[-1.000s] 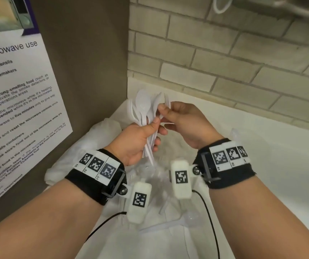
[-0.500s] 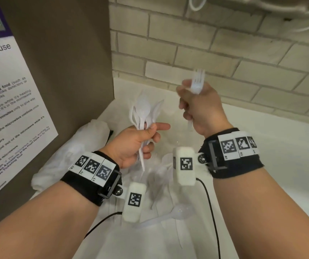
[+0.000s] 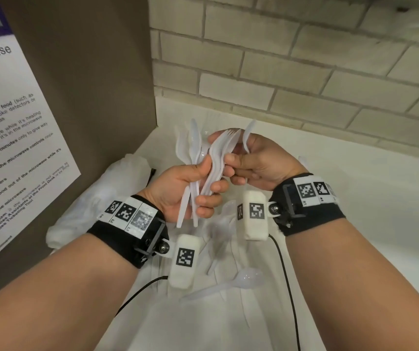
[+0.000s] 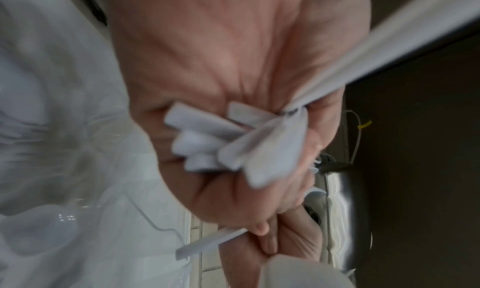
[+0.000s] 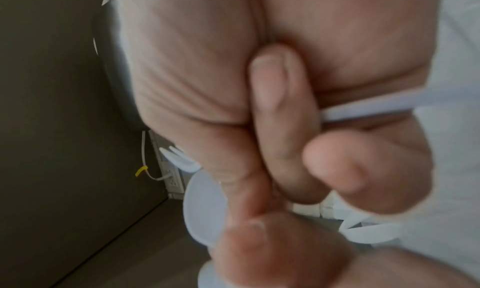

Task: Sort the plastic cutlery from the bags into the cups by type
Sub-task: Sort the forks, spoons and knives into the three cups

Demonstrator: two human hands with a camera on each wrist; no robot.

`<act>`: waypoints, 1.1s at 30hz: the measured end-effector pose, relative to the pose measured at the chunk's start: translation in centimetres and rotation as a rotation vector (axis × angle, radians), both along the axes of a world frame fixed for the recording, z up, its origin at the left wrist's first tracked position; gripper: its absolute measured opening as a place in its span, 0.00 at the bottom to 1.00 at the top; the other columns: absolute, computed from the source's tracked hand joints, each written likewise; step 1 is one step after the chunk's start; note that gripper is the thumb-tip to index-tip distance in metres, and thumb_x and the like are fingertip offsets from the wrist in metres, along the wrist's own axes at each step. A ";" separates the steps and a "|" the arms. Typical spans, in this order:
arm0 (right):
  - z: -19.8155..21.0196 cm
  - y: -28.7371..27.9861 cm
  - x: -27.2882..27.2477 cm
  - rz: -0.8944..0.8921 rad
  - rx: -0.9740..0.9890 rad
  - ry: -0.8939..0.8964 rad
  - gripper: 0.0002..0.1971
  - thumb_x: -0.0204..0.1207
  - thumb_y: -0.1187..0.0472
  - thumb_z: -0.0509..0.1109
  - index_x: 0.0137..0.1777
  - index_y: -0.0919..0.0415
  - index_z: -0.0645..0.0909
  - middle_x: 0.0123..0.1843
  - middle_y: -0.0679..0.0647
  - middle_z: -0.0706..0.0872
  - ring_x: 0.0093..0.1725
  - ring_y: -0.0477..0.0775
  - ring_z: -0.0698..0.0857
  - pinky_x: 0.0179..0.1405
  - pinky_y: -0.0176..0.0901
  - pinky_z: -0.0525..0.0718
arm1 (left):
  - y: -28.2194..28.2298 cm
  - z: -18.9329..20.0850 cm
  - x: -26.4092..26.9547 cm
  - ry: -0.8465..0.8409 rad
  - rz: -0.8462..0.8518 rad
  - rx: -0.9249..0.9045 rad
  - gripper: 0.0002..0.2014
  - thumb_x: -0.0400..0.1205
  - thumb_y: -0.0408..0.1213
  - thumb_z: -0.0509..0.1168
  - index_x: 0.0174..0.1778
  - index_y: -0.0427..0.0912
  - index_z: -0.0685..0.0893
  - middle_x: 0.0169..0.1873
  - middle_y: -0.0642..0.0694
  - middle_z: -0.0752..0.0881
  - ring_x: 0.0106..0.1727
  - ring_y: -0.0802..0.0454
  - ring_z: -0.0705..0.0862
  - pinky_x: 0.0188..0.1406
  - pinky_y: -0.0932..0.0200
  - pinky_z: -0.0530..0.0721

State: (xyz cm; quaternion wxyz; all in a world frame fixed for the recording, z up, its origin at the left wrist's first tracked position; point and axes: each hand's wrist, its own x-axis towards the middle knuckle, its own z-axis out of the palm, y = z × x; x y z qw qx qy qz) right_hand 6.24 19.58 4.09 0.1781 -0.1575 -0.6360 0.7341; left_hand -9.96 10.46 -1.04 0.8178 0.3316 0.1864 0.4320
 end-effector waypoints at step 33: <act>0.2 0.1 -0.9 -0.501 -0.006 0.031 0.08 0.85 0.62 0.61 0.51 0.63 0.82 0.34 0.56 0.74 0.25 0.47 0.70 0.18 0.36 0.70 | 1.1 -1.1 0.6 0.223 0.193 0.140 0.28 0.72 0.57 0.73 0.60 0.42 0.87 0.26 0.52 0.73 0.18 0.61 0.65 0.20 0.62 0.60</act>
